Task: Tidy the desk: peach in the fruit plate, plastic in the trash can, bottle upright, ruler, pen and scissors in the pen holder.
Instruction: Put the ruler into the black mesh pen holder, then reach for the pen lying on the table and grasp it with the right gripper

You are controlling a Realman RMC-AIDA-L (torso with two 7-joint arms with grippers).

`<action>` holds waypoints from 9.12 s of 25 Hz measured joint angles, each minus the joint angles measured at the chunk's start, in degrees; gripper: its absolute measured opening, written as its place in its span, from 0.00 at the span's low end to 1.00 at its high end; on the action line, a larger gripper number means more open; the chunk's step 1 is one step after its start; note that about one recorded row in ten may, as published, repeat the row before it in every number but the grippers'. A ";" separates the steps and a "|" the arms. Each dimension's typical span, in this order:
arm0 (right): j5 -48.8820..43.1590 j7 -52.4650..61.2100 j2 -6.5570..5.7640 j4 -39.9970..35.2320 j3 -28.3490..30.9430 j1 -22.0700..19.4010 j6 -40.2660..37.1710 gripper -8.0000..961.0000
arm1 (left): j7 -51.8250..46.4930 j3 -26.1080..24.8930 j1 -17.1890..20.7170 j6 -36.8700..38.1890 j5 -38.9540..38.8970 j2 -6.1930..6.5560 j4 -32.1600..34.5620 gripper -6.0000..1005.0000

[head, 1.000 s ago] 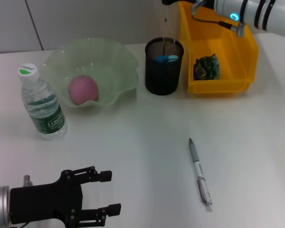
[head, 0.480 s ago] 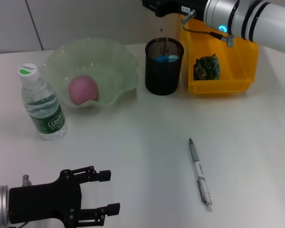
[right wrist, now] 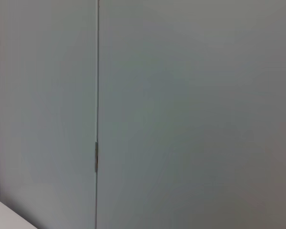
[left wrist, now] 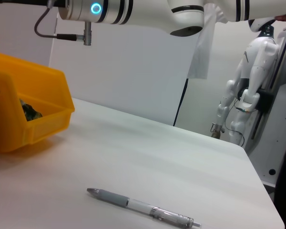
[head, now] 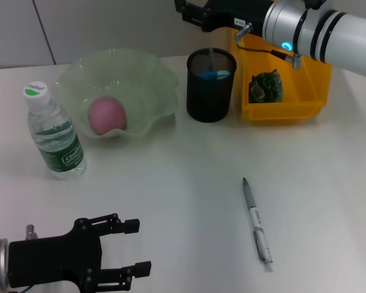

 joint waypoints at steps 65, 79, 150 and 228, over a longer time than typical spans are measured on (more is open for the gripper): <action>-66.97 0.80 -1.16 -31.79 -16.40 9.24 -71.91 0.78 | -2.18 0.04 -0.55 -3.92 -3.14 -0.40 3.72 0.76; -71.90 -6.56 -0.13 -35.95 -28.90 8.01 -68.16 0.79 | -3.28 -0.36 -0.01 -3.70 -3.14 -0.44 5.09 0.76; -69.26 -23.10 0.29 -36.52 -42.23 -1.11 -51.55 0.56 | -3.13 0.09 0.64 -4.08 -4.51 -0.67 5.16 0.74; -68.80 -25.30 0.03 -34.03 -45.03 -0.31 -48.91 0.29 | -3.28 -0.36 1.39 -3.10 -6.30 -0.53 5.61 0.73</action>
